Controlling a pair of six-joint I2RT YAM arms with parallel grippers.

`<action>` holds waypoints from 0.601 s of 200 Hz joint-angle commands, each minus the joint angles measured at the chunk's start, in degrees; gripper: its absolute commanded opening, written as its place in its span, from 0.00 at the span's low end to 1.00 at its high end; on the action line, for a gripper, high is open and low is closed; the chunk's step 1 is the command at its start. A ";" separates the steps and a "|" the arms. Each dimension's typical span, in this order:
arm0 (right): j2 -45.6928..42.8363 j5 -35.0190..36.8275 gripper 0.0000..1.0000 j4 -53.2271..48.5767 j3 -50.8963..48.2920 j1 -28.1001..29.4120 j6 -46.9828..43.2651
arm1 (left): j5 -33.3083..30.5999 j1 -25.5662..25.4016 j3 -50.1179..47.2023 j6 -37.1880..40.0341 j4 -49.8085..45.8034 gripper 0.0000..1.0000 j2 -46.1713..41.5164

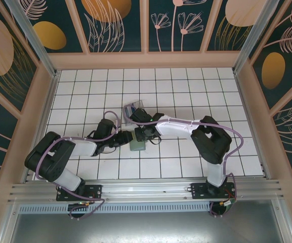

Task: Put the credit cards into the card holder
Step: Close the button on the card holder.

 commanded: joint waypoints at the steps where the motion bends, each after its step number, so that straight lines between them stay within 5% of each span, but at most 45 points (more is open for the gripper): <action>1: -1.04 0.99 0.36 -2.66 1.27 0.80 1.09 | 2.33 -1.35 -1.89 -0.89 -3.70 0.37 3.74; 57: -1.92 1.51 0.37 -3.73 1.47 1.55 1.87 | 1.20 -1.44 -1.85 -0.71 -3.46 0.30 5.18; 89: -3.02 1.35 0.14 -3.73 1.18 1.50 2.19 | 1.07 -1.44 -1.71 -0.52 -3.68 0.29 6.00; 120: -4.21 1.27 0.08 -3.74 0.85 1.50 2.60 | 0.91 -1.43 -1.73 -0.62 -3.63 0.29 6.17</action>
